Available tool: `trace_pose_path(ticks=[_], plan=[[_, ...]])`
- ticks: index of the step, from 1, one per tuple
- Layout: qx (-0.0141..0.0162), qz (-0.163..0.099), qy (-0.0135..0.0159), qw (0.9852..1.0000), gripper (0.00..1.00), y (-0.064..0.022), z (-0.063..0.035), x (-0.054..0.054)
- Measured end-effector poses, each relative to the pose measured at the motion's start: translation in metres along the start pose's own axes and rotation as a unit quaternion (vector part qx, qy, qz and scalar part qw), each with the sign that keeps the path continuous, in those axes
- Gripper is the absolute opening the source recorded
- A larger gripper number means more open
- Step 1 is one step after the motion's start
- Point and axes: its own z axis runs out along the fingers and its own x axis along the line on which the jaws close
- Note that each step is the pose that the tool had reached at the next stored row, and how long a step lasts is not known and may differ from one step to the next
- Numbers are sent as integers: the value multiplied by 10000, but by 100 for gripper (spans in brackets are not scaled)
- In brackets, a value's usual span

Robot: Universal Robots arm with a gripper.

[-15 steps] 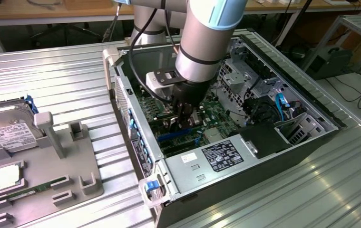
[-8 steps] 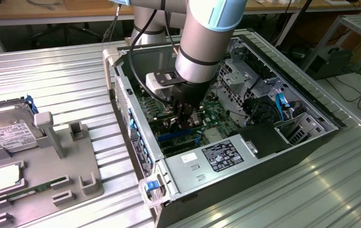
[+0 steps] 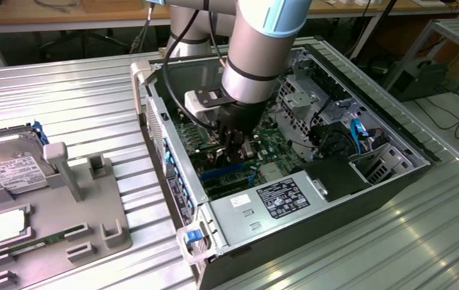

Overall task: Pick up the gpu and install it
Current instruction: 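Insert the gpu into the slot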

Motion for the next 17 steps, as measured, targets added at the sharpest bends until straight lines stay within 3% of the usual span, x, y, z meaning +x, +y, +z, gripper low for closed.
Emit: trace_pose_path(ticks=[4, 10, 17], plan=[[18, -1, 1, 10000, 28, 0, -1, -13], [90, -5, 3, 10000, 28, 0, 0, -47], [100, -5, 3, 9999, 28, 1, 0, -49]])
